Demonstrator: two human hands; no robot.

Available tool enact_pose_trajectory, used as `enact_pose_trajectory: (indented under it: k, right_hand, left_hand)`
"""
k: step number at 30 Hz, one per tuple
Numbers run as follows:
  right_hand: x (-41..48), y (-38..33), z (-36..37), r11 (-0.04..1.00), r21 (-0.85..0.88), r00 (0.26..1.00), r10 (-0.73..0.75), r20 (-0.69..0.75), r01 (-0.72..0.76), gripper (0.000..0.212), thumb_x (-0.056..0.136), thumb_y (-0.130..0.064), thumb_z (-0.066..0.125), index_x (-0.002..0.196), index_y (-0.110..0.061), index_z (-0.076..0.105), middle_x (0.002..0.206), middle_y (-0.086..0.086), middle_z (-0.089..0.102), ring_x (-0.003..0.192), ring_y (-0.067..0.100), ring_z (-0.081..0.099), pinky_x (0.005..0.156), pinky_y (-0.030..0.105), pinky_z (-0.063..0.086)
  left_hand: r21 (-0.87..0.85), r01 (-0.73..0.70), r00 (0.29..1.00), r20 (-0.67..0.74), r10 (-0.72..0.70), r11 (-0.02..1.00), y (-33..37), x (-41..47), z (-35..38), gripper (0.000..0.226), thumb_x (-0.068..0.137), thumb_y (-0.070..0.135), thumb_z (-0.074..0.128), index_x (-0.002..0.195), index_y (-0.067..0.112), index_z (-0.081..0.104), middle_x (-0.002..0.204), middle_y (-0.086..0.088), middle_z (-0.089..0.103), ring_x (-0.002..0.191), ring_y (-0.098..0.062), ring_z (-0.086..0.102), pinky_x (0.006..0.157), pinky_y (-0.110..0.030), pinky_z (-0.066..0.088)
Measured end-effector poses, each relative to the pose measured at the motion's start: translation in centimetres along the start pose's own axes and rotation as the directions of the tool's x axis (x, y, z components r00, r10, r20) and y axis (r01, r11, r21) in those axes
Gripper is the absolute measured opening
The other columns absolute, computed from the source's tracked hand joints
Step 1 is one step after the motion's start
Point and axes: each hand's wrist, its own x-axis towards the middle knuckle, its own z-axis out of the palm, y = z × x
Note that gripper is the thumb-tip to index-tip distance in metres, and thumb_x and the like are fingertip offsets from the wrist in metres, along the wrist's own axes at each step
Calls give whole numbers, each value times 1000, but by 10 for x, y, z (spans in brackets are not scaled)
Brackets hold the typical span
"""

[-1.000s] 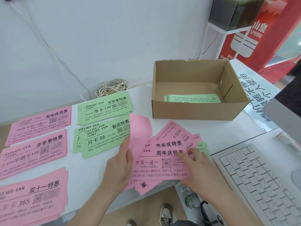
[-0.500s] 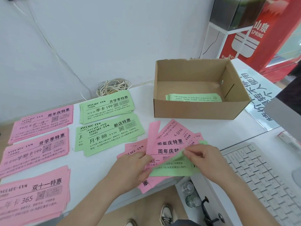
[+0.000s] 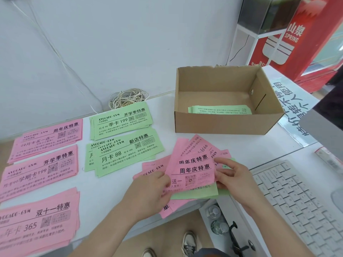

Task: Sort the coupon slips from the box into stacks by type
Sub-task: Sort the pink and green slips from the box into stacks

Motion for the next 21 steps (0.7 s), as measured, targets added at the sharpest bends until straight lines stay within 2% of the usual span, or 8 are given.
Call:
enact_pose_trajectory:
  k: [2,6,9,11,14,16,18,21]
  right_hand:
    - [0,0,0,999,-46,999,-2,32,4,41,90,-1,62,124,-23,58,90,-3,76,84,10,72,67,19,56]
    - [0,2,-1,929,-353,993,-88,84,112,63,83,1,67,132,-35,50,96,-10,70,85,1,67,77,23,56]
    - [0,5,2,832,-521,981,-166,98,192,66,87,-8,62,134,-49,41,90,-7,68,80,4,64,71,22,54]
    - [0,8,5,756,-614,971,-229,75,226,65,89,-10,59,138,-48,39,85,-15,65,75,-1,60,64,17,47]
    - [1,12,7,685,-681,950,-310,47,257,61,92,-15,57,142,-42,36,90,-17,62,79,1,58,67,21,48]
    - [1,13,7,636,-724,938,-344,43,267,62,93,-18,55,144,-43,31,96,-16,62,78,5,57,63,24,48]
    - [2,15,6,563,-778,920,-388,47,277,63,92,-19,53,145,-44,29,99,-16,61,75,9,57,57,28,46]
    - [5,20,5,526,-795,889,-457,34,301,43,89,-14,58,129,-32,58,102,-10,63,79,16,59,61,35,50]
  left_hand:
    - [128,-23,999,-38,28,991,8,1,6,16,73,40,52,75,24,56,69,10,53,52,-12,54,37,-24,35]
    - [176,-16,991,-129,39,984,11,0,11,16,80,37,53,80,21,55,72,7,54,54,-15,55,35,-25,34]
    - [207,-79,990,-97,101,975,13,-1,12,36,66,42,73,84,20,51,75,3,57,57,-16,57,33,-26,35]
    - [221,-53,991,-108,78,974,15,0,12,45,59,32,84,87,20,50,72,3,57,53,-17,56,31,-26,32]
    - [95,95,971,-228,-71,991,10,0,10,54,61,16,85,96,22,45,55,5,56,36,-18,48,31,-24,27]
    - [-44,144,953,-263,-150,989,5,-2,9,64,68,9,80,120,21,45,53,4,58,32,-18,45,31,-24,31]
    - [-60,136,966,-212,-146,989,3,-5,8,95,67,3,79,145,25,30,78,2,70,37,-17,49,30,-25,35]
    - [-30,107,980,-164,-111,994,3,-6,11,110,72,1,71,150,38,3,125,2,63,44,-18,57,32,-27,37]
